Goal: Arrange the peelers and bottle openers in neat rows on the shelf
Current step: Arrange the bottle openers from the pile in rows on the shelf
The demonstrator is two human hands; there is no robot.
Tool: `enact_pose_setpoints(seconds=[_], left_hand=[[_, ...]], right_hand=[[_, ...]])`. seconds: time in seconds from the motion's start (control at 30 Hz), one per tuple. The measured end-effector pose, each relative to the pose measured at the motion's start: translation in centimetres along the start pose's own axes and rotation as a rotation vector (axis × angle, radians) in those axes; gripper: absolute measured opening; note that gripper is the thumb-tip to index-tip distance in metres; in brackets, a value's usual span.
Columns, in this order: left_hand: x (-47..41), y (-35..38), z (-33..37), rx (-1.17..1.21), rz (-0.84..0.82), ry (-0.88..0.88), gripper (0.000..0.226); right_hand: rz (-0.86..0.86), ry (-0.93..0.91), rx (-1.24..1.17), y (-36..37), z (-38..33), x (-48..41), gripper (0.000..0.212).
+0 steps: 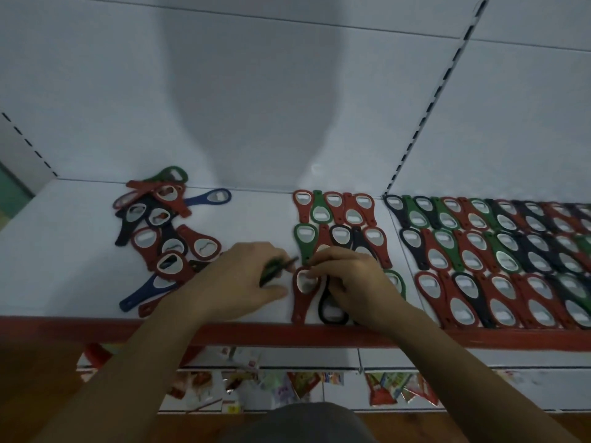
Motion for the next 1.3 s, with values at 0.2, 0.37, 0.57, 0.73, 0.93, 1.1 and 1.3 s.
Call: enact_pose_setpoints(seconds=[0.2,0.37,0.57,0.73,0.93,1.1,1.3], left_hand=[[-0.3,2.7,1.0,-0.174,-0.152,0.112,0.06],[-0.5,3.3,1.2,-0.265,-0.14,0.105,0.06],[-0.9,3.6,2.0,-0.241,-0.131,0.107,0.054],[-1.2,3.7,2.5,-0.158,-0.068,0.087,0.038],[-1.5,2.7,2.6,0.131,0.049,-0.097,0.016],[-3.3,1.6,3.3,1.203,0.39,-0.391,0.021],[-5.5,2.6,3.2,1.684,0.364,-0.412,0.047]], right_hand=[[0.181,0.239,0.072,-1.4,2.6,2.4,0.024],[0.271,0.56,0.176,-1.9,4.8,4.9,0.021],[0.312,0.688,0.079,-2.2,5.5,5.6,0.02],[0.32,0.676,0.034,-2.1,5.9,5.8,0.018],[0.376,0.585,0.02,-2.8,5.0,5.6,0.015],[0.168,0.375,-0.504,-2.8,2.2,1.0,0.022],[0.139,0.437,-0.52,-1.2,1.8,-3.6,0.045]])
Point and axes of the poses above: each hand's wrist, its own x-axis away from the middle knuckle, its own y-axis out of the palm, z = x × y, the point moved 5 cm from there along -x, towards the middle knuckle, and after that the axes turned 2 degrees about -z, right-handed, at the moved point
